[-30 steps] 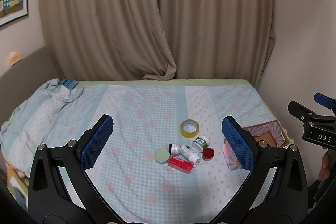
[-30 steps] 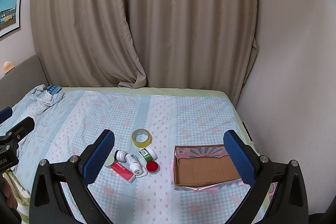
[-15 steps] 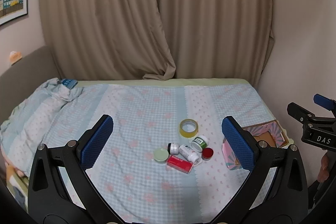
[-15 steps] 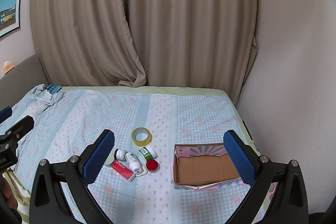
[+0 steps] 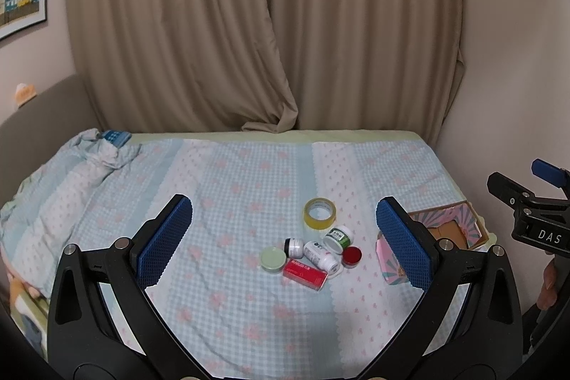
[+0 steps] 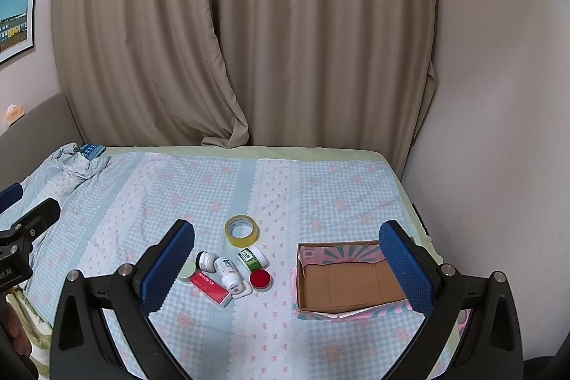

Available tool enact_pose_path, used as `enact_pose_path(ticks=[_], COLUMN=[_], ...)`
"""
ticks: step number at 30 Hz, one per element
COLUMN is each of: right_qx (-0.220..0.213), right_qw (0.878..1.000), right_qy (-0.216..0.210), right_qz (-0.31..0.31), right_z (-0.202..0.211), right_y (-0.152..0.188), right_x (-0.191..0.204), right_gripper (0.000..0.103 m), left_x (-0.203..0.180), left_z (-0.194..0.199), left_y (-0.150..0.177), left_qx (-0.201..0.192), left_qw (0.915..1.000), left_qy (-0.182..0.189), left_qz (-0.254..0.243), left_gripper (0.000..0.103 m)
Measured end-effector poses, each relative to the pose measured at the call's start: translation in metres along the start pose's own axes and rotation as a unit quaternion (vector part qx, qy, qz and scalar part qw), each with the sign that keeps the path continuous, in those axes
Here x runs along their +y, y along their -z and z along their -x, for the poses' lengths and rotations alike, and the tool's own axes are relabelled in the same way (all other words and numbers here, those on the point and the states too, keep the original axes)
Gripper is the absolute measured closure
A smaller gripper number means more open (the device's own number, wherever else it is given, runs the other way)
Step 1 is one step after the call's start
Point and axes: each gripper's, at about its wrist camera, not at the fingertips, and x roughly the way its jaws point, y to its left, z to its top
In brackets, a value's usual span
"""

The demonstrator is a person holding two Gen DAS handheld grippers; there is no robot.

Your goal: Organize rigid objects

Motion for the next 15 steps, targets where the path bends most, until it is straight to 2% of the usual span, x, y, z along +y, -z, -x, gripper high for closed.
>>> enact_pose_path(ticks=[15], right_qx=[-0.002], right_qw=[1.000], right_qy=[-0.001], right_qz=[-0.001], right_z=[0.002], right_y=[0.005], right_x=[0.005], right_gripper=[0.000], left_x=[0.011], left_z=[0.003], left_y=[0.004], left_qx=[-0.003], left_qw=[1.0000], left_qy=[-0.001], left_qz=[0.006], left_gripper=[0.000])
